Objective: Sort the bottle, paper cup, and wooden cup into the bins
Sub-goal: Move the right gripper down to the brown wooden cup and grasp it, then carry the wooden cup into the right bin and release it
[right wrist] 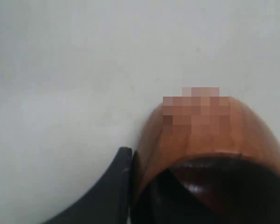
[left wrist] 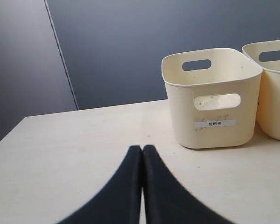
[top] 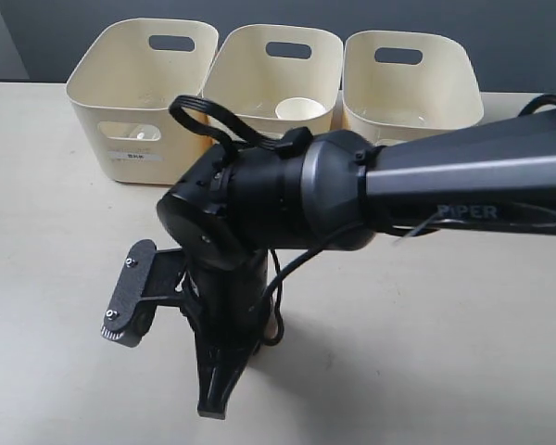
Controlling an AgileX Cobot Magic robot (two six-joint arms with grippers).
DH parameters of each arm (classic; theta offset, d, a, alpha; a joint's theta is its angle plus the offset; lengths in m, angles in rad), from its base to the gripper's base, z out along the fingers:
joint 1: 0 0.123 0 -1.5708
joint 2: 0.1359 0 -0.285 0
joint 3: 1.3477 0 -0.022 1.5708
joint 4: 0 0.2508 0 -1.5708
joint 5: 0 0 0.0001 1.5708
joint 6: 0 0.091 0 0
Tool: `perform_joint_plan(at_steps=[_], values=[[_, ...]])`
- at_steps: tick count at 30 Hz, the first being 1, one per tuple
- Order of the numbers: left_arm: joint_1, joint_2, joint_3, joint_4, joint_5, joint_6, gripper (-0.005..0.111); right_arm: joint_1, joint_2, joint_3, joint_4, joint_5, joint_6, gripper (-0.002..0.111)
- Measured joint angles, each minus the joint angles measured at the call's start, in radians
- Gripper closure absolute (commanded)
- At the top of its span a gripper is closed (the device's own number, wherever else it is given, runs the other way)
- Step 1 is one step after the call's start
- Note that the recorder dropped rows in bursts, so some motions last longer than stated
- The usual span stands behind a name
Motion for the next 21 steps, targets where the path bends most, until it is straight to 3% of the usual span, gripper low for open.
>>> perform_joint_plan(at_steps=[10, 17, 21], values=[[0.0, 0.0, 0.0, 0.0, 0.0, 0.0, 0.107, 0.0, -0.253, 0.0, -0.141, 0.072, 0.054, 0.109], [0.0, 0.0, 0.0, 0.0, 0.0, 0.0, 0.107, 0.0, -0.501, 0.0, -0.364, 0.161, 0.176, 0.109], [0.0, 0.0, 0.0, 0.0, 0.0, 0.0, 0.107, -0.048, -0.601, 0.0, -0.418, 0.185, 0.212, 0.109]])
